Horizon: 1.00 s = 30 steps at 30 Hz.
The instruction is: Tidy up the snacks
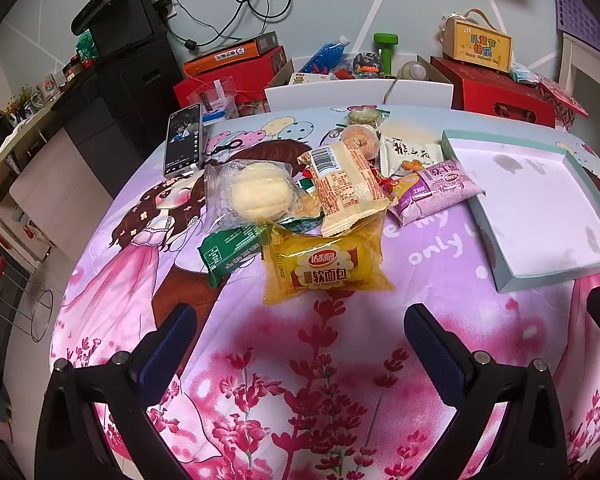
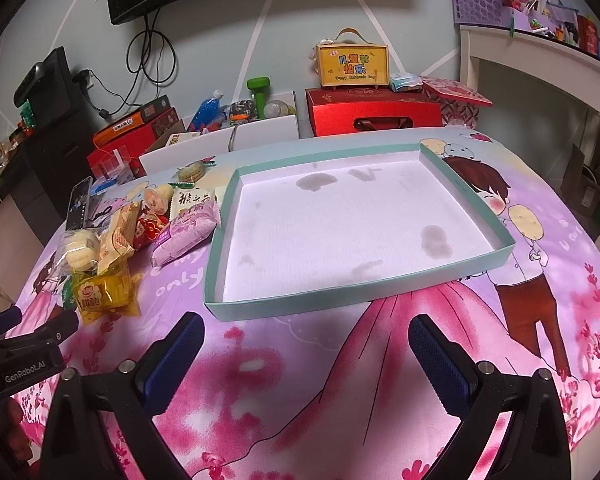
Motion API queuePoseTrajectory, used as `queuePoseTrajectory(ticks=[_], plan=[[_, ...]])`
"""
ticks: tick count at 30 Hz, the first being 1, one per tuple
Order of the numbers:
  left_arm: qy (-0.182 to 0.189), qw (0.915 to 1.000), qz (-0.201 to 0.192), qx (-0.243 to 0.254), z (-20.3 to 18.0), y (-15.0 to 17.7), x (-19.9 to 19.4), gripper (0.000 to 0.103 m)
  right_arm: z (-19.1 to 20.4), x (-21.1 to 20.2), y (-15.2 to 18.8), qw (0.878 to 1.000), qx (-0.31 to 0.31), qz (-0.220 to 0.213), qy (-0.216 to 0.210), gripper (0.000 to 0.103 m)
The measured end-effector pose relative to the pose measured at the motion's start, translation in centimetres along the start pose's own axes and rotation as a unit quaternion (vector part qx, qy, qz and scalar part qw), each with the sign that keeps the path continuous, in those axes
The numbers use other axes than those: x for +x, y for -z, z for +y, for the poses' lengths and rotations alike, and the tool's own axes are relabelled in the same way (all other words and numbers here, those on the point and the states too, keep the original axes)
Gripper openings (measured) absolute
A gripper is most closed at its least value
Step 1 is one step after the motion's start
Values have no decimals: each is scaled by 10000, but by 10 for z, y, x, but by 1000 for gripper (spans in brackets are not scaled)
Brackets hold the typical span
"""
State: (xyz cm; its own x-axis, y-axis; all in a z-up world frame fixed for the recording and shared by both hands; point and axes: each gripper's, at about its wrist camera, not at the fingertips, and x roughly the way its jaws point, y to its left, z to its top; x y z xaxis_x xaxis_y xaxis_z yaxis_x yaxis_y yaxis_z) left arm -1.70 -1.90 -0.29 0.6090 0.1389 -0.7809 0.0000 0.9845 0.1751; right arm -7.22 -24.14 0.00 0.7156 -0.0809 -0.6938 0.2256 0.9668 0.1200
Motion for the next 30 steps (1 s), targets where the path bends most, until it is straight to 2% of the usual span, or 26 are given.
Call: queuePoseTrajectory(ticks=[21, 25, 30], plan=[[40, 10000, -57, -44, 2, -2, -3, 103, 3, 2, 0, 10000, -65, 49, -30, 103], [412, 9988, -61, -276, 15, -9, -5, 103, 5, 0, -2, 9999, -95, 45, -89, 103], [522, 9946, -184, -876, 50, -27, -9, 103, 20, -6, -25, 9991, -232, -151, -330, 103]])
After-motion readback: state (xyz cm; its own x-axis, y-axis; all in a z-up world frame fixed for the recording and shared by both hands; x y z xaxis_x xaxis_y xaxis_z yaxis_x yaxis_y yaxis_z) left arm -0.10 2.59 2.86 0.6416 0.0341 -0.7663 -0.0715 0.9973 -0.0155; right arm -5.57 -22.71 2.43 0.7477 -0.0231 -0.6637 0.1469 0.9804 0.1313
